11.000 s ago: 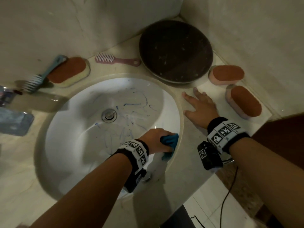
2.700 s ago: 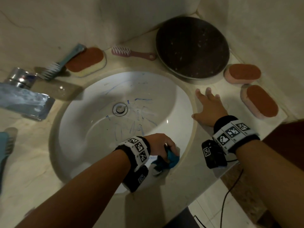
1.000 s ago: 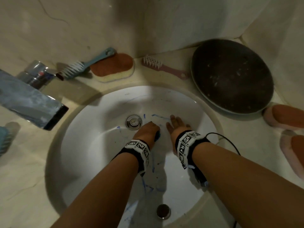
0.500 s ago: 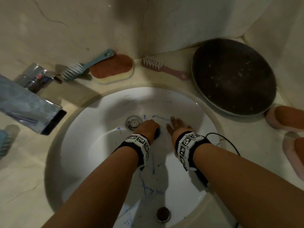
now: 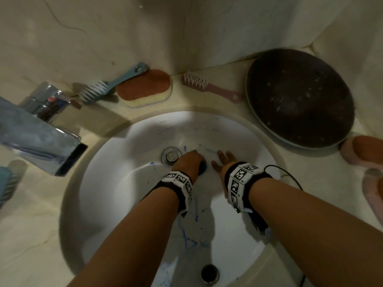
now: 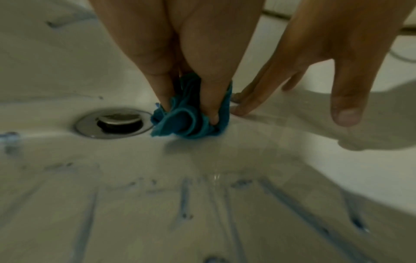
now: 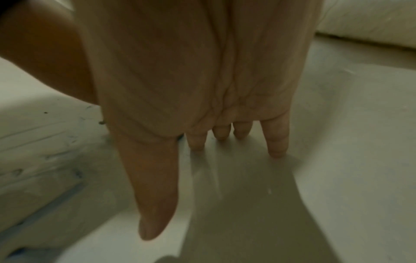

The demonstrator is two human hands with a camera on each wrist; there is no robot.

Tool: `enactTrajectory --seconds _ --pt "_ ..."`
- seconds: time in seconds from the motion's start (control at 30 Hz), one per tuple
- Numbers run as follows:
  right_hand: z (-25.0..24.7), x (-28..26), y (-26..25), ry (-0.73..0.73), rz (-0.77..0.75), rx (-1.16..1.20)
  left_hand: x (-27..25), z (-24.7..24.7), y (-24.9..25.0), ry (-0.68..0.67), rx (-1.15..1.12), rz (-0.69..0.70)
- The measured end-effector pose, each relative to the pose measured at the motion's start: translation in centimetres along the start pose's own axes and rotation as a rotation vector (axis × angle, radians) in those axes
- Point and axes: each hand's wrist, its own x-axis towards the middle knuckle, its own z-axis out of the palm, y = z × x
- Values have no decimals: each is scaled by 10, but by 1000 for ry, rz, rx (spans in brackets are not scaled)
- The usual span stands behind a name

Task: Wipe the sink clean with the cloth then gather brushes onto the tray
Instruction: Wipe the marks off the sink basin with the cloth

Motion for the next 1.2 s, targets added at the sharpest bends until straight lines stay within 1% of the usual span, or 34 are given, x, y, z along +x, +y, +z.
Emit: enactTrajectory --seconds 0.1,0.2,0.23,0.33,0.5,0.57,0.63,0.7,0.77,0.8,0.83,0.9,0.97,1.07,1.13,1.2 --pt "-2 2 0 -7 -9 18 1 -4 0 6 -19 -27" --pt "-2 2 2 -5 -28 47 5 -11 7 115 -61 -35" --pt "-2 3 2 -6 -34 48 7 -10 8 116 -61 -31" --pt "-2 6 1 -3 -28 65 3 -4 13 -2 -38 -33" --pt "-4 3 -1 21 -13 23 -17 4 14 -103 54 21" --pt "-8 2 0 22 -12 24 -24 -1 12 -99 4 65" --pt "-8 5 2 26 11 29 -36 -5 5 -41 -53 124" --pt "-10 1 0 87 27 47 -50 -11 -6 38 -73 85" --pt "-18 -10 -7 148 -29 120 -62 -16 -22 98 -20 -22" --pt "-23 -16 -13 165 -63 158 -68 -18 -30 96 12 -85" --pt "-29 -22 -20 181 -80 179 -73 -20 -36 66 32 -146" --pt "-37 -27 -30 218 -115 194 -79 -20 -45 -52 68 -250" --pt "-37 -25 -38 233 -138 213 -81 -15 -52 -133 83 -312" --pt "-29 -21 -50 241 -147 196 -80 -5 -63 -157 60 -368" --pt "-28 -21 -60 237 -165 182 -80 -2 -67 -196 87 -386" --pt "-28 -18 -65 161 -197 128 -81 -1 -69 -215 117 -389"
